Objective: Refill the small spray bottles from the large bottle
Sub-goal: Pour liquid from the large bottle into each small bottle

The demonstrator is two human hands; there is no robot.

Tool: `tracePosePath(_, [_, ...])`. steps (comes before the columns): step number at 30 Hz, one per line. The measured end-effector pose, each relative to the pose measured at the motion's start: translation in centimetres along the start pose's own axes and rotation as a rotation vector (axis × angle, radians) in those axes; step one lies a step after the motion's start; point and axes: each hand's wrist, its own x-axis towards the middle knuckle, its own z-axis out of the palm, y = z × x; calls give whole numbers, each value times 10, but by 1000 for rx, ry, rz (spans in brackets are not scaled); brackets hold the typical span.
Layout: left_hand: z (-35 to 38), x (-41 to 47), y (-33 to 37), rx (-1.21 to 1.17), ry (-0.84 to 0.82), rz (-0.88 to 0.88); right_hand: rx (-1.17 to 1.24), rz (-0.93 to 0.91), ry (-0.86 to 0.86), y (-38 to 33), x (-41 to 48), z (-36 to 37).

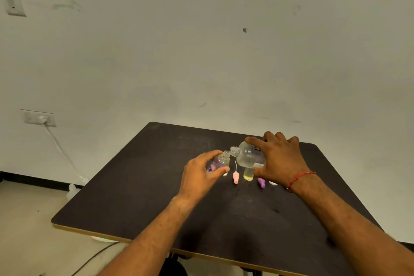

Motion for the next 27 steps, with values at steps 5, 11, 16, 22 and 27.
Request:
tracePosePath(5, [1,-2,2,-9,-3,-18,-50,-28,16,0,1,-6])
tracePosePath(11, [4,-4,4,-4,-5,-29,-85,-46,19,-1,0,-14])
tracePosePath(16, [5,-5,5,-1,-6,-33,-103,-50,7,-1,1,-17])
tracePosePath(22, [6,-7,6,-2,-9,-16,-113,-69,-1,0,0,-20])
tracePosePath(27, [7,-7,5,9,-10,-11,-120,-74,-8,-1,-1,-21])
